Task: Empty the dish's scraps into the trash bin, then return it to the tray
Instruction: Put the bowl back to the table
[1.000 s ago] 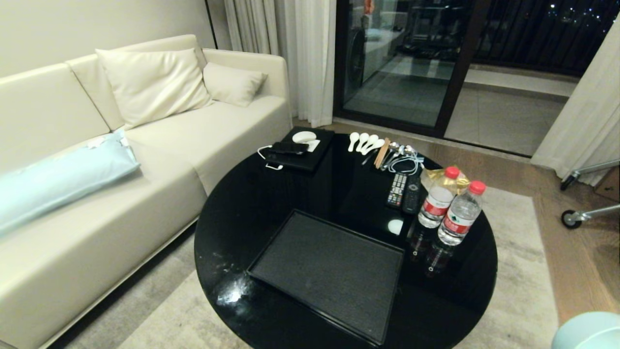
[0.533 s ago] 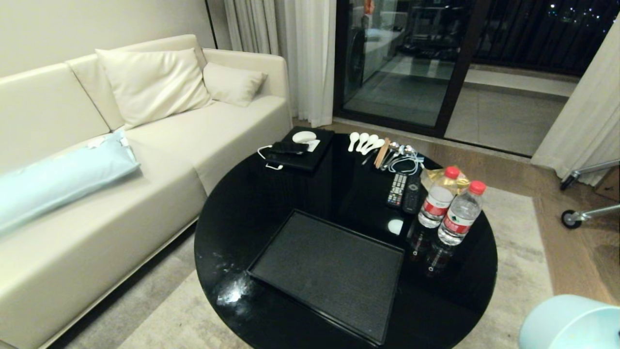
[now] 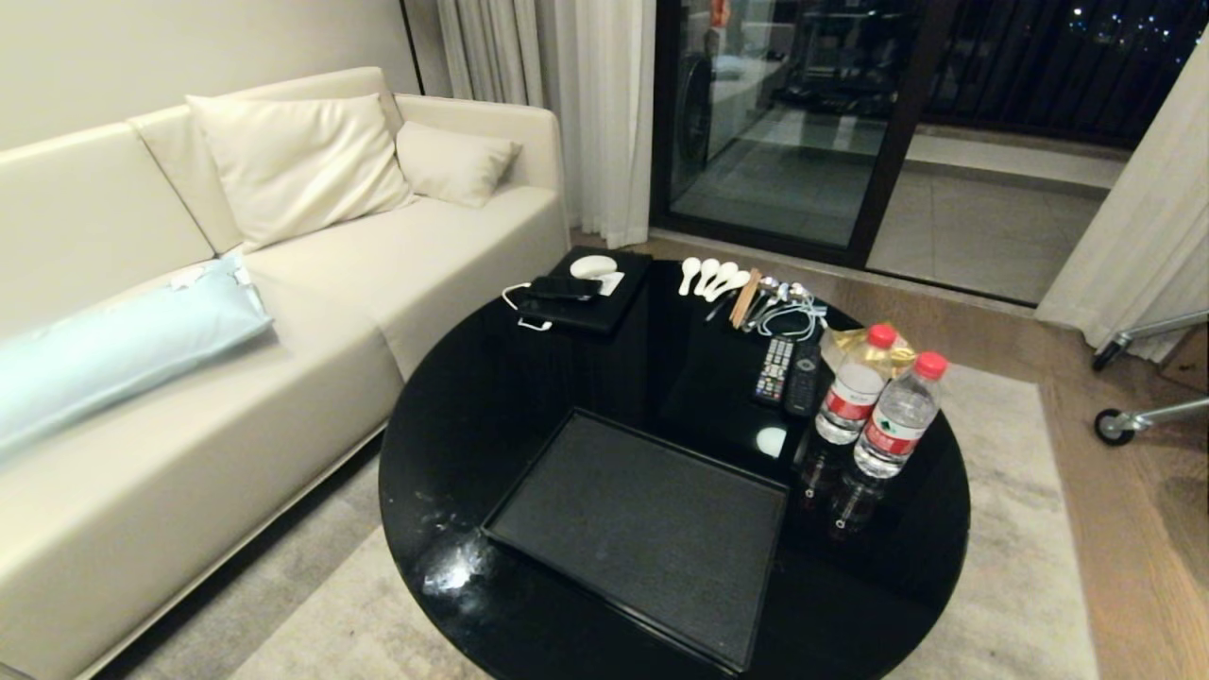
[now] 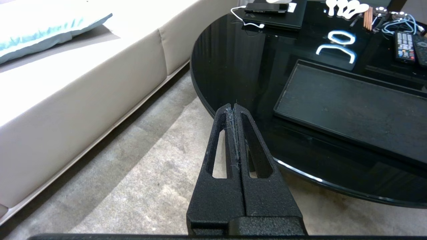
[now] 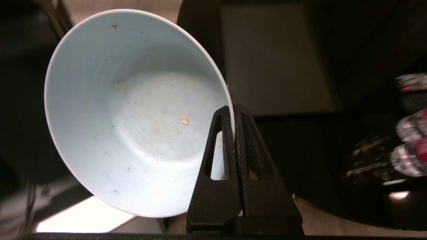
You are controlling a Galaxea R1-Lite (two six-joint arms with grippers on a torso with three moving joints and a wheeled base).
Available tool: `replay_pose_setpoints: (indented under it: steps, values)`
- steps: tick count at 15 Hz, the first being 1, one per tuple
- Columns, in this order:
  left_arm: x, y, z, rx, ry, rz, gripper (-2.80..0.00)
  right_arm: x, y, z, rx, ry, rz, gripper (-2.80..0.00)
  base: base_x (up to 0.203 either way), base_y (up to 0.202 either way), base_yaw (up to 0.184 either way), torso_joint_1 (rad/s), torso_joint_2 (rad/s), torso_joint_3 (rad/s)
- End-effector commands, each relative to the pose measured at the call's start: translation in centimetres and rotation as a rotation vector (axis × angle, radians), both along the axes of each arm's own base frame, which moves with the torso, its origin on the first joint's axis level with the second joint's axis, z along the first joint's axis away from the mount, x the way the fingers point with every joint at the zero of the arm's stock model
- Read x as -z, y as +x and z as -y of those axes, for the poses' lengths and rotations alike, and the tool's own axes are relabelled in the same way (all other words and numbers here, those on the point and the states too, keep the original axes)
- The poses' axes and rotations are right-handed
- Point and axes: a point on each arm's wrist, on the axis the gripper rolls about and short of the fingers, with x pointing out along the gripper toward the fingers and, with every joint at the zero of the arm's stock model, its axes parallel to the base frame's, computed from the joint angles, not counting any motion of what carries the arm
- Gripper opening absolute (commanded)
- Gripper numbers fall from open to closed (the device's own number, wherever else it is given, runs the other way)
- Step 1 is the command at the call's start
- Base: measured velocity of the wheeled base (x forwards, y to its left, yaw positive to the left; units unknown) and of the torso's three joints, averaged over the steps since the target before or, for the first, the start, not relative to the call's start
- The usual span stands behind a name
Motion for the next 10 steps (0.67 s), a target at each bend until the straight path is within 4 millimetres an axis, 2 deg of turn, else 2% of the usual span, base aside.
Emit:
replay_pose_setpoints:
  steps: [1, 4, 8, 10]
  values:
    - [0.0, 0.0, 0.0, -0.001, -0.002, 0.001, -2.8, -0.1, 3.7, -1.1, -0.071, -0.11, -0.21, -2.8, 0.0, 0.0, 0.0, 0.0, 0.0, 0.0]
    - [0.0, 0.0, 0.0, -0.001, -0.002, 0.001, -2.8, -0.7, 6.1, -2.2, -0.138, -0.167, -0.352, -2.8, 0.0, 0.0, 0.0, 0.0, 0.0, 0.0]
    - [0.0, 0.0, 0.0, -0.001, 0.0, 0.001, -2.8, -2.0, 8.3, -2.9, -0.136, -0.198, -0.527, -2.8, 0.0, 0.0, 0.0, 0.0, 0.0, 0.0]
    - [0.0, 0.0, 0.0, -0.001, 0.0, 0.001, -2.8, -1.8, 10.1, -3.6, -0.133, -0.206, -0.573, -2.8, 0.0, 0.0, 0.0, 0.0, 0.0, 0.0]
